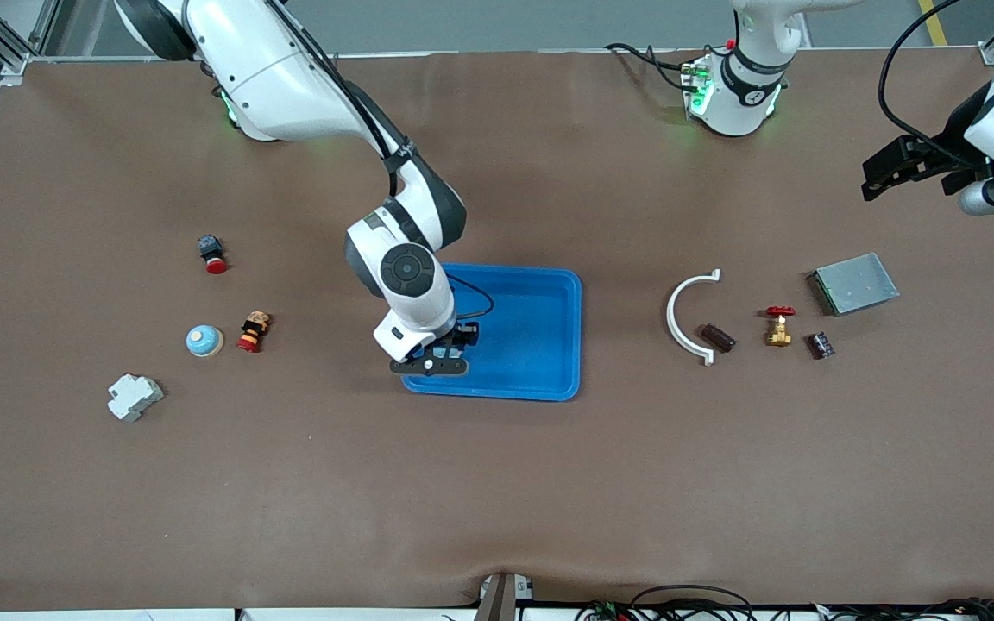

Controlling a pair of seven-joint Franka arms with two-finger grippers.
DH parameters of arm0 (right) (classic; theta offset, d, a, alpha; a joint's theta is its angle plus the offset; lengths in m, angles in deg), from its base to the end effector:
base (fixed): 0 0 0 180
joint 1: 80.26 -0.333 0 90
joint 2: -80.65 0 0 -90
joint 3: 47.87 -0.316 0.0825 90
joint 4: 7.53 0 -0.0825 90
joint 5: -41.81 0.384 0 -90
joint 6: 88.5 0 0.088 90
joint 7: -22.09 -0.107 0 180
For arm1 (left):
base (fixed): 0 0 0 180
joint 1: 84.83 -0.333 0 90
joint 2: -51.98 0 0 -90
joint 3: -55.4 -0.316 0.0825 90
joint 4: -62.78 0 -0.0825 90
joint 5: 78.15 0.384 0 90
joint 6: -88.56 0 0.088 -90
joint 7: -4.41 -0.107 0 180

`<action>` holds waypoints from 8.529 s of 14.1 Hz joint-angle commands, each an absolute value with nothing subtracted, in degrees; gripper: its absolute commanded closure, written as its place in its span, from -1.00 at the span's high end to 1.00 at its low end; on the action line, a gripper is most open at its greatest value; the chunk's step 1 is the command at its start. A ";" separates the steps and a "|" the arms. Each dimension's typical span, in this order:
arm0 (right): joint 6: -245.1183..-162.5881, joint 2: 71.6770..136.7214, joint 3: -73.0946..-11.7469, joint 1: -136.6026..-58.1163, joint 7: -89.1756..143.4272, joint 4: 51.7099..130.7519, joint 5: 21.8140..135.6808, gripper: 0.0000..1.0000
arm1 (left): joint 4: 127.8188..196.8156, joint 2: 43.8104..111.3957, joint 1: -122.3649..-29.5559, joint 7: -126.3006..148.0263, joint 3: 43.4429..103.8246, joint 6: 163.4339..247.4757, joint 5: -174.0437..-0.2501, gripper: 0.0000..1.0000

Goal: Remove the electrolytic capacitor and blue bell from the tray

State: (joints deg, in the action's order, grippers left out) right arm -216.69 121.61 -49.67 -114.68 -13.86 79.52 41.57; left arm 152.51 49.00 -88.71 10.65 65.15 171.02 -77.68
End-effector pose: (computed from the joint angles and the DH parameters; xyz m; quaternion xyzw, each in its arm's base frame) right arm 0.5759 0.4173 0.2396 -1.0000 0.0002 0.0037 0.0080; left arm 0.5217 -0.0553 0.6433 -0.9992 -0.0039 0.0367 0.0124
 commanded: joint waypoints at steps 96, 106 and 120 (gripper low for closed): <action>-171.56 82.32 -49.89 -78.50 18.67 76.85 41.02 1.00 | 151.81 49.61 -83.71 8.19 59.46 171.26 -75.61 1.00; -171.20 82.14 -49.36 -78.50 19.54 76.85 41.11 1.00 | 151.11 49.43 -79.91 8.10 55.48 171.17 -75.52 1.00; -170.76 82.05 -49.63 -78.59 19.46 76.85 41.02 1.00 | 152.87 46.53 -79.91 8.02 55.57 171.44 -75.52 1.00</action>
